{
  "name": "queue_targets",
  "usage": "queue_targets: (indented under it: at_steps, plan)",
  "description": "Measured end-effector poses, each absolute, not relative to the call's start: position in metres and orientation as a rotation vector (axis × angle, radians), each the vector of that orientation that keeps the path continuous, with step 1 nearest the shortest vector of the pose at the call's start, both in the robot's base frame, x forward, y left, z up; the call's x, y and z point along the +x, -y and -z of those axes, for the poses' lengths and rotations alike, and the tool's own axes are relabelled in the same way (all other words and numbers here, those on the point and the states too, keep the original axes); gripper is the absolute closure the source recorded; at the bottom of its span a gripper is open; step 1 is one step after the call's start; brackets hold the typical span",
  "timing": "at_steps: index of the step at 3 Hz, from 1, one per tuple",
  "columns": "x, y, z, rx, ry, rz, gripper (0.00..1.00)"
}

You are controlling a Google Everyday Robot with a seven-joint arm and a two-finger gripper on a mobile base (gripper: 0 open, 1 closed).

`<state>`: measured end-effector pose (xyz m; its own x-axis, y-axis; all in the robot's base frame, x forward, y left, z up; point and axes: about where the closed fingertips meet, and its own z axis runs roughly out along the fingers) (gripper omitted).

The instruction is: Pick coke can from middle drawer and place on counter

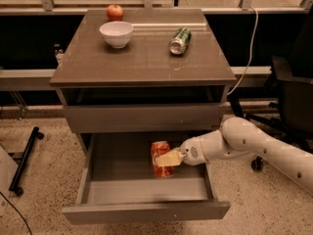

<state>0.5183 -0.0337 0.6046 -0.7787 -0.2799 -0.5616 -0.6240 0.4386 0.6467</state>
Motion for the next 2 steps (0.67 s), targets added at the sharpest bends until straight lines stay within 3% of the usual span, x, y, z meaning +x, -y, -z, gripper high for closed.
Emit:
queue_targets:
  at_steps: [2]
  plan:
    - [0.494,0.071,-0.721,-1.043,-1.853,-1.142,1.00]
